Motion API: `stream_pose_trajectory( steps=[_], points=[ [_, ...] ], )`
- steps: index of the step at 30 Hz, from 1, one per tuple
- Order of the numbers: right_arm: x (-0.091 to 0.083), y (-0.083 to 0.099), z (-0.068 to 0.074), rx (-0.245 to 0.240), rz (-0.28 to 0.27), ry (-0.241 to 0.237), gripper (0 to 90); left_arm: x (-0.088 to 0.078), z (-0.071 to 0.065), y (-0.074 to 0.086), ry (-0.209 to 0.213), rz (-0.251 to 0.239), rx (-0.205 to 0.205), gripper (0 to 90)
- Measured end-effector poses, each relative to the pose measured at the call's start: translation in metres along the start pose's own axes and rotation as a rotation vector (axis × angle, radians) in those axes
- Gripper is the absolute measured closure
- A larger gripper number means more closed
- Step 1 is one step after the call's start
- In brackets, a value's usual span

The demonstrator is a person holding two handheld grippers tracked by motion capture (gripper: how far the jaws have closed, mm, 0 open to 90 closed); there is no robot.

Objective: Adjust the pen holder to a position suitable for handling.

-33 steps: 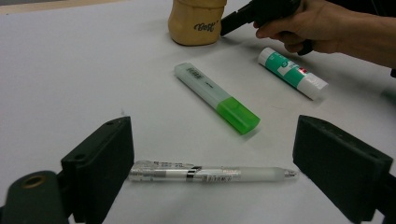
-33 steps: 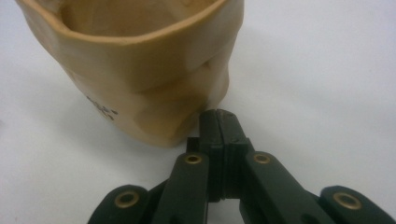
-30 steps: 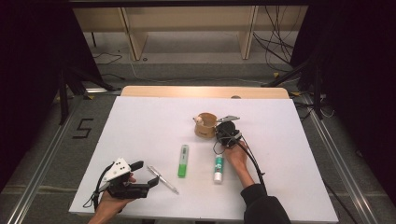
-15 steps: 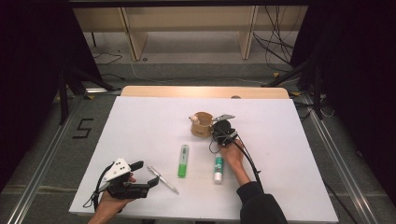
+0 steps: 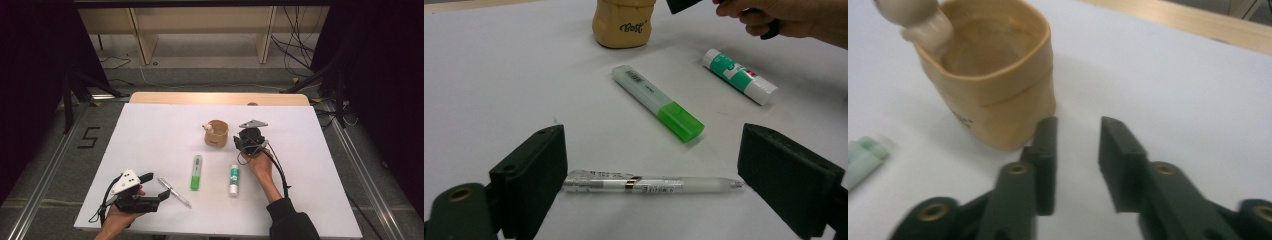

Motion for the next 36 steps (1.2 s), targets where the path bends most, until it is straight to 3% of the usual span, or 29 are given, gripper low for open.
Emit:
stream_pose_trajectory(
  steps=[4, 8, 13, 21, 30, 36],
  points=[
    [-0.018, -0.006, 0.003, 0.013, -0.039, -0.027, 51.9, 0.000, 0.001, 0.001, -0.005, 0.005, -0.001, 12.2],
    [-0.040, -0.008, 0.011, 0.041, -0.095, -0.082, 44.1, 0.000, 0.001, 0.001, -0.007, 0.006, -0.003, 12.2],
    [-0.058, -0.003, 0.018, 0.044, -0.101, -0.131, 37.6, 0.001, 0.001, 0.001, -0.008, 0.009, -0.003, 12.2],
    [-0.087, 0.010, 0.023, 0.052, -0.125, -0.169, 34.5, 0.005, 0.000, 0.001, -0.016, 0.018, -0.013, 13.0],
    [-0.117, 0.023, 0.022, 0.053, -0.149, -0.183, 30.6, 0.017, 0.008, -0.008, -0.054, 0.019, -0.055, 24.2],
    [-0.135, 0.027, 0.020, 0.059, -0.168, -0.187, 30.5, 0.027, 0.010, -0.011, -0.069, 0.031, -0.057, 31.7]
  ],
)
Point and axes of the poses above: each handheld gripper's, and its own axes: x roughly forward along the jaws, y roughly out of its underside, z roughly to its left, the point moved 7 cm from there along x, roughly forward along the jaws, and after that the axes turned 15 degrees about -z, right-handed, at the moved point
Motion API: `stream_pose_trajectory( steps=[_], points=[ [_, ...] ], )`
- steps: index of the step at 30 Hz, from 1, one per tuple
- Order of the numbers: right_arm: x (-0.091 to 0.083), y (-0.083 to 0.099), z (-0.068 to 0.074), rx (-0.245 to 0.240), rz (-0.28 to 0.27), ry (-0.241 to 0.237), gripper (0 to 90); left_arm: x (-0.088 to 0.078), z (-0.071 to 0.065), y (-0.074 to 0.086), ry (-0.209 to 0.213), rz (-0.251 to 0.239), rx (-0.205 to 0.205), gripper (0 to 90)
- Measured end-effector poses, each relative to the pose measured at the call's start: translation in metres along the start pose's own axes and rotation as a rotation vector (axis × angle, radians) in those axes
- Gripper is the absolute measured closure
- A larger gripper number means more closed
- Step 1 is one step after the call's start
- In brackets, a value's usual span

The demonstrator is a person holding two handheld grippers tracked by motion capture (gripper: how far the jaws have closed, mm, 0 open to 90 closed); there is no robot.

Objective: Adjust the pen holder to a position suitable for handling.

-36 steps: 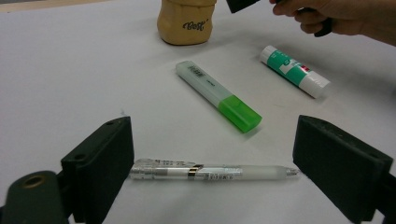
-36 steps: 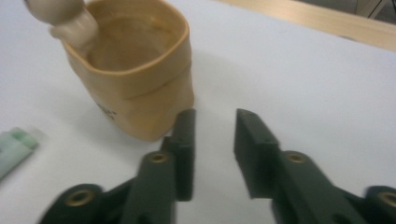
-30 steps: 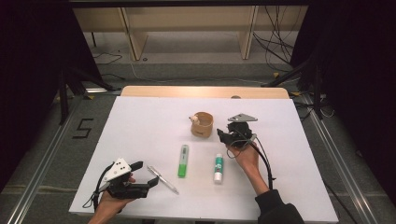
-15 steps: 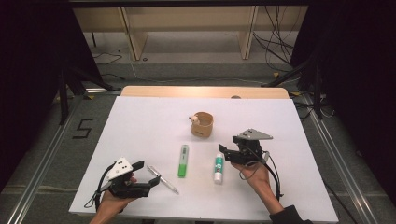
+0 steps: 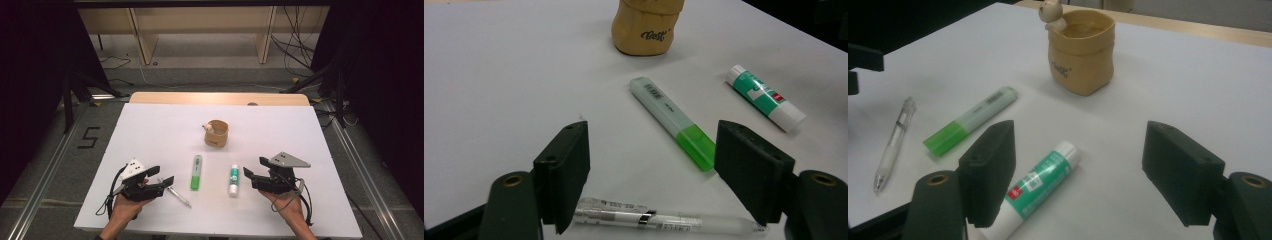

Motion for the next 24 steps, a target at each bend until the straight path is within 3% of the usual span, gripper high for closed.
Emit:
stream_pose_trajectory(
  steps=[3, 17, 24],
  points=[
    [-0.007, 0.002, 0.001, 0.006, -0.002, 0.000, 30.5, 0.006, -0.001, -0.002, -0.005, 0.006, 0.002, 34.0],
    [-0.023, 0.013, 0.002, 0.001, 0.008, 0.014, 30.5, 0.027, -0.019, -0.001, -0.022, 0.097, 0.001, 22.2],
    [-0.029, 0.014, 0.006, -0.002, 0.003, 0.003, 30.5, 0.036, -0.024, 0.002, -0.018, 0.126, 0.011, 22.6]
  ],
)
Point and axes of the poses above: each handheld gripper's, and its own axes: x roughly forward along the jaws, y roughly out of its underside, z roughly to its left, the point moved 7 cm from there along x, roughly forward along the jaws, and after that the axes turned 15 degrees about -z, right-handed, at the moved point
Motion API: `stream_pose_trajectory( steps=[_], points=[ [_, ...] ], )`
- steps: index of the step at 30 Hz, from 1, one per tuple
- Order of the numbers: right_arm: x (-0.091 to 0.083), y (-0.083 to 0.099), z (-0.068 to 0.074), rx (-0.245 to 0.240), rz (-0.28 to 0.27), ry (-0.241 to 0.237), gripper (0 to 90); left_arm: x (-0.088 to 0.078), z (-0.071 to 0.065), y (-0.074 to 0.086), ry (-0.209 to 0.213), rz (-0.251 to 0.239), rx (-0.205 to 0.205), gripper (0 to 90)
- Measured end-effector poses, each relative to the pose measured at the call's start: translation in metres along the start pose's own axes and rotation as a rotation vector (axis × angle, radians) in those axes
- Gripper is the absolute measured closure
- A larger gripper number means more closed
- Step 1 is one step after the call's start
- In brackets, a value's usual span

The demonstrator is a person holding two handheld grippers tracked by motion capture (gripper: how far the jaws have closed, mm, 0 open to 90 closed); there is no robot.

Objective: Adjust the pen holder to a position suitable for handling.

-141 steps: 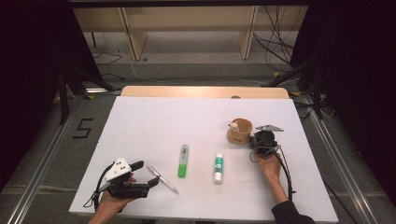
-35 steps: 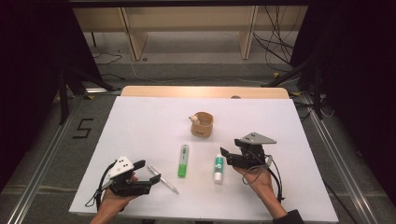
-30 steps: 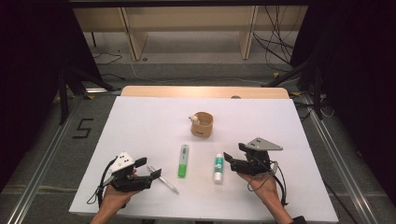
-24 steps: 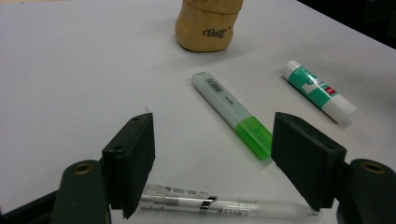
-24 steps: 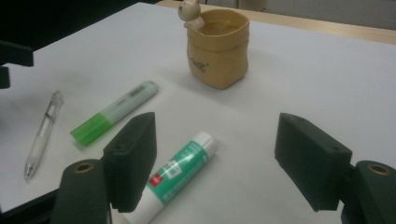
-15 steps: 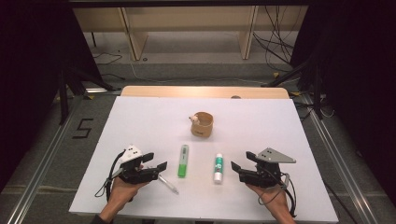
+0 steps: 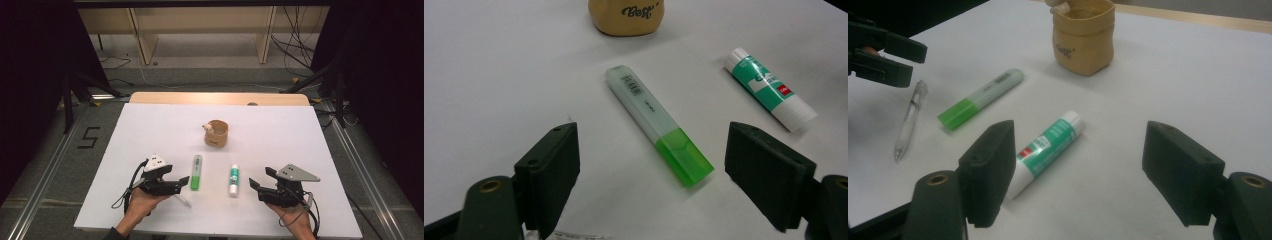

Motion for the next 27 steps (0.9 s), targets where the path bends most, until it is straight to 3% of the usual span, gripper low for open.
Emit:
stream_pose_trajectory(
  steps=[5, 8, 11, 15, 18, 27],
  points=[
    [-0.003, 0.001, 0.001, 0.004, -0.002, -0.001, 30.5, 0.004, 0.001, -0.001, 0.006, 0.007, 0.009, 35.9],
    [-0.004, 0.002, 0.002, 0.003, 0.000, -0.002, 30.6, 0.008, 0.003, -0.003, -0.006, 0.014, 0.010, 53.1],
    [-0.004, 0.003, 0.002, 0.002, 0.000, -0.003, 30.7, 0.015, 0.006, -0.006, -0.030, 0.024, 0.036, 60.3],
    [-0.006, 0.004, 0.004, -0.009, 0.003, -0.002, 30.8, 0.028, 0.011, -0.008, -0.054, 0.039, 0.026, 82.5],
    [-0.006, 0.004, 0.004, -0.011, 0.001, -0.004, 30.8, 0.039, 0.014, -0.009, -0.068, 0.061, 0.021, 89.2],
    [-0.010, 0.006, 0.008, -0.010, 0.003, -0.014, 30.8, 0.064, 0.018, -0.006, -0.092, 0.112, 0.010, 89.4]
  ],
)
Point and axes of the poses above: each handheld gripper's, and its own axes: x roughly forward along the jaws, y roughly out of its underside, z roughly to its left, the point moved 7 cm from there along x, roughly forward along the jaws, and after that the axes turned 15 degrees about -z, right-handed, at the moved point
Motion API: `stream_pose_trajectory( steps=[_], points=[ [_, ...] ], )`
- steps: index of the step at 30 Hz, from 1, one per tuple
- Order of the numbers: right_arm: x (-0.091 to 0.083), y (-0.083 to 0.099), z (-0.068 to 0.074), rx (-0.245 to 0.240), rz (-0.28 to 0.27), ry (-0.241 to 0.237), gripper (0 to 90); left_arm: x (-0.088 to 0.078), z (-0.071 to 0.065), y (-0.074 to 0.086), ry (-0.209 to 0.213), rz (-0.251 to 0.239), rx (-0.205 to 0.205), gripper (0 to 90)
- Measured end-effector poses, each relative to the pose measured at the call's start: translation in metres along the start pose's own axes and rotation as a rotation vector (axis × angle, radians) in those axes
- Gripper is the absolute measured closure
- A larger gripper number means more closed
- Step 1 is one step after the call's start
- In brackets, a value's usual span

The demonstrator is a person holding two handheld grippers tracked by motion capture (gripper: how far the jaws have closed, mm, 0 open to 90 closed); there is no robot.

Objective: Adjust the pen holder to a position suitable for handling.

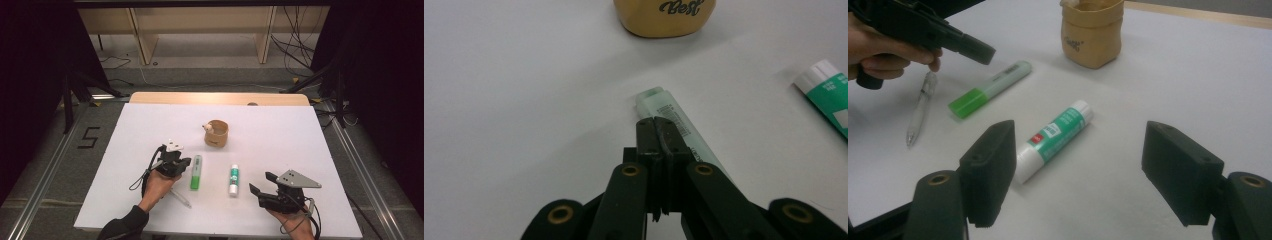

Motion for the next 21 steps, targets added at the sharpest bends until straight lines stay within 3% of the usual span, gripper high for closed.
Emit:
stream_pose_trajectory(
  steps=[8, 21],
  points=[
    [-0.004, 0.000, 0.005, -0.006, -0.004, -0.015, 27.7, 0.013, 0.002, 0.002, -0.009, 0.020, -0.010, 89.4],
    [-0.006, 0.001, 0.009, -0.007, -0.005, -0.026, 27.5, 0.025, -0.013, 0.005, 0.025, 0.048, 0.007, 89.4]
  ],
)
Point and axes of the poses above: each handheld gripper's, and its own axes: x roughly forward along the jaws, y roughly out of its underside, z roughly to its left, the point moved 7 cm from there along x, roughly forward along the jaws, and after that the axes turned 15 degrees about -z, right-handed, at the moved point
